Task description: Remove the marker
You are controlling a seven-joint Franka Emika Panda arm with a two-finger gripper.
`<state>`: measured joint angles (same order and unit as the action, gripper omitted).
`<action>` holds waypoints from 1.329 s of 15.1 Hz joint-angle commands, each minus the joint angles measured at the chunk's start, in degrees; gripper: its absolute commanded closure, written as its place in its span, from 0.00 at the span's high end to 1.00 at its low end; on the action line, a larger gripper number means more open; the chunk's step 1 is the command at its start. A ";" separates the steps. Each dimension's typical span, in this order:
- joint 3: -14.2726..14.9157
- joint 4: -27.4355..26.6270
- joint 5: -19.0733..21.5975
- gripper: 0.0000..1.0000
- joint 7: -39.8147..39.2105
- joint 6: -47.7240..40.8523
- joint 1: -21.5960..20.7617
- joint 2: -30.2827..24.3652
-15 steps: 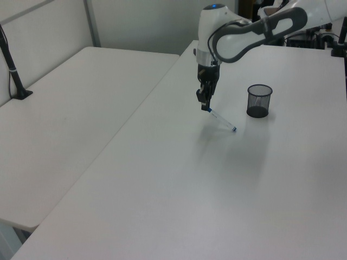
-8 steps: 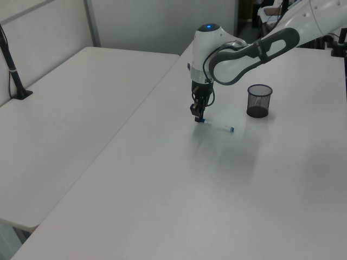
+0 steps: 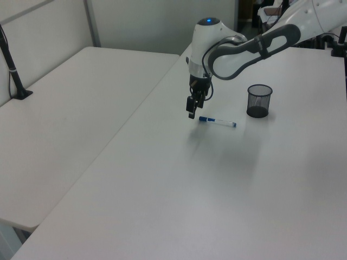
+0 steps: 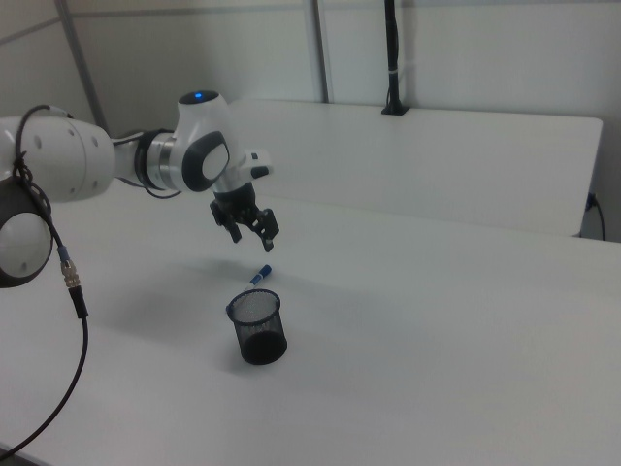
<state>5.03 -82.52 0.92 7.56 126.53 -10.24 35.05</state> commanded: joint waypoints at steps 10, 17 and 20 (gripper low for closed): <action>1.12 -0.88 -0.66 1.00 1.41 -26.05 3.90 -22.82; 1.21 -1.58 -0.31 1.00 0.88 -34.59 7.86 -31.71; 1.21 -4.74 -0.31 1.00 -1.04 -34.60 8.22 -34.34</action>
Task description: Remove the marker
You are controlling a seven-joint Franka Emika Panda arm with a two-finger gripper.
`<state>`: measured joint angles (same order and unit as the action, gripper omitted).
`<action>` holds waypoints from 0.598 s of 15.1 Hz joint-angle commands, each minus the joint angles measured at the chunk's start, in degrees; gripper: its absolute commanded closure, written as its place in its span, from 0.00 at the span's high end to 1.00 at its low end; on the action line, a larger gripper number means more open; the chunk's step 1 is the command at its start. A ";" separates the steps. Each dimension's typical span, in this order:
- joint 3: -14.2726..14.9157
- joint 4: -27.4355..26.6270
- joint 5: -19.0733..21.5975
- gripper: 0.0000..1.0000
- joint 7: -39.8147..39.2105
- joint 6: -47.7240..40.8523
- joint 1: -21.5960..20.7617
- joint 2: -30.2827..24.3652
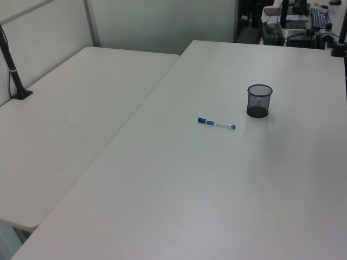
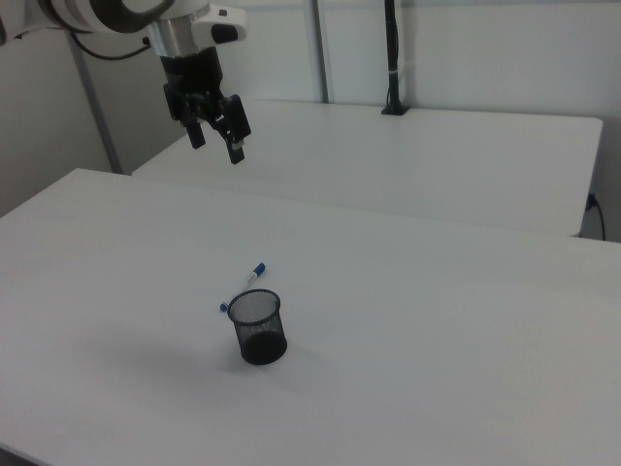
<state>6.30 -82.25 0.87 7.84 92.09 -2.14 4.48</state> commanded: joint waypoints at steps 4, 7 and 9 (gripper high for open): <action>0.72 -9.41 0.71 1.00 -9.21 0.73 1.60 -7.63; 0.64 -9.60 1.94 1.00 -14.32 3.52 3.02 -7.55; 0.73 -9.60 1.68 1.00 -14.52 4.07 3.02 -7.29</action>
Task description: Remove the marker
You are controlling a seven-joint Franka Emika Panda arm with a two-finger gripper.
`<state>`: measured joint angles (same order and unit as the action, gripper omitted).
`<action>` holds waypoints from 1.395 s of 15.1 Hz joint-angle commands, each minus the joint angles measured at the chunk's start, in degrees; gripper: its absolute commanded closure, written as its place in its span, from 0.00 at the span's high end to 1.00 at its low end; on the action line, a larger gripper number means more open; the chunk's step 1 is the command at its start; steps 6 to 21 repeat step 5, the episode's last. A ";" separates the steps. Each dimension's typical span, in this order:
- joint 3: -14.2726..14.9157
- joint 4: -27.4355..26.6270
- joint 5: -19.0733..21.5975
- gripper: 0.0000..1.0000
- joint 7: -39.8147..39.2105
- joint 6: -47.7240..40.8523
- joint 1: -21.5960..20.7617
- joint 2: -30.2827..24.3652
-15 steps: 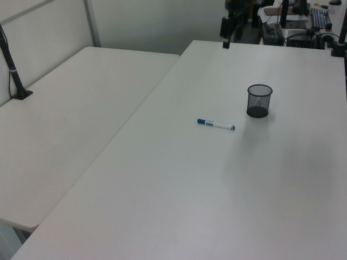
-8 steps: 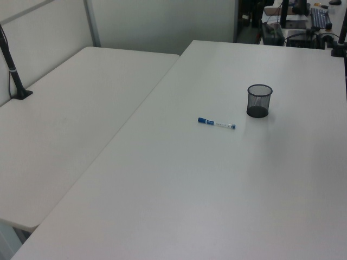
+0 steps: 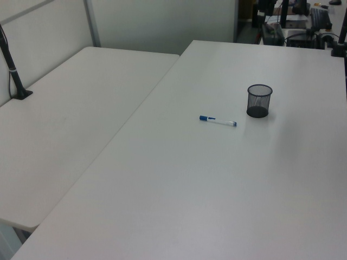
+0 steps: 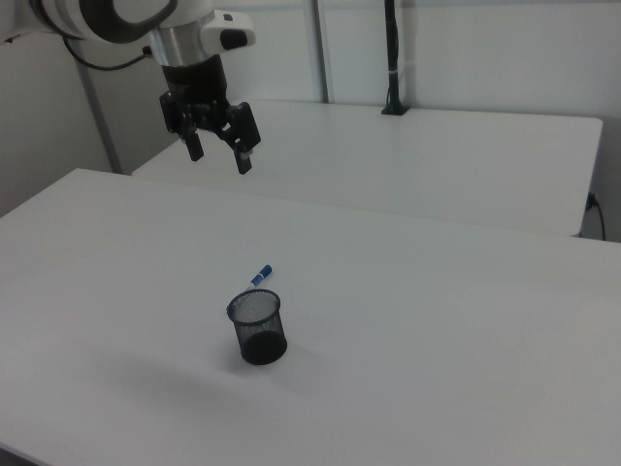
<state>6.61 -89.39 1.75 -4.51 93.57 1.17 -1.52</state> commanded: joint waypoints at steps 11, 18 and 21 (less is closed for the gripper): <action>0.34 -2.37 0.27 1.00 -1.91 2.76 -0.29 -1.29; 0.34 -2.37 0.27 1.00 -1.91 2.76 -0.29 -1.29; 0.34 -2.37 0.27 1.00 -1.91 2.76 -0.29 -1.29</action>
